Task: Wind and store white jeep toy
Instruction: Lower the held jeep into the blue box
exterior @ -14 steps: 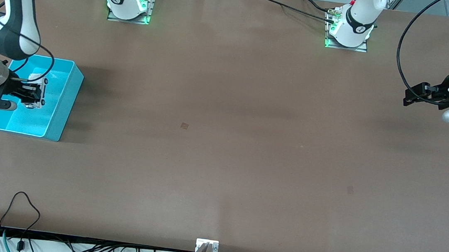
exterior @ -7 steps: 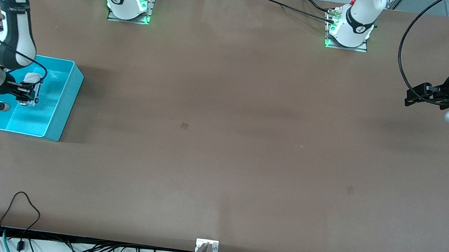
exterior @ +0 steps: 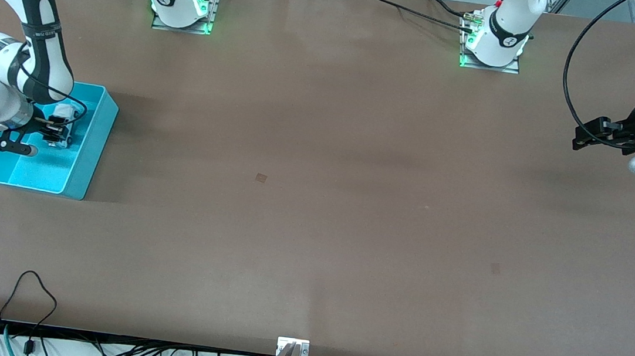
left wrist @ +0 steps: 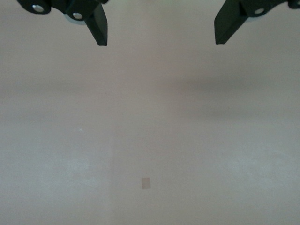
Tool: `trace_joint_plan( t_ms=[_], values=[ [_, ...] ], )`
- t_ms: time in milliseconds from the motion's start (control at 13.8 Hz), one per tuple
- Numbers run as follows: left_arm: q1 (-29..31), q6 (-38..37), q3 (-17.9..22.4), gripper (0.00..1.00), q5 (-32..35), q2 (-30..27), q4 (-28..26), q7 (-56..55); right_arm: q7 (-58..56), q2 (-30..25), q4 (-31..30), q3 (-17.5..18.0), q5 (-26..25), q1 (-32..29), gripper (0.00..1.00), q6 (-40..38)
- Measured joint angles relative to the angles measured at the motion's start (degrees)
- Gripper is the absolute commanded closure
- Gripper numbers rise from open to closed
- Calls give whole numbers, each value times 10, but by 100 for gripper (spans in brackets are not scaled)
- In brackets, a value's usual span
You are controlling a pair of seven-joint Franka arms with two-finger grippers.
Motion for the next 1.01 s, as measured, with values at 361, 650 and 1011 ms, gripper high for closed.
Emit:
trace_joint_plan(
  t_ms=[361,650,1011],
  values=[
    [0,0,0,0,0,0,0,0,-1,6,0,0,35,-5,51,1],
    [0,0,0,0,0,0,0,0,-1,6,7,5,39,-4,0,1],
    [1,0,2,0,0,0,0,0,-2,-22,54,10,40,20,0,-27]
  ],
)
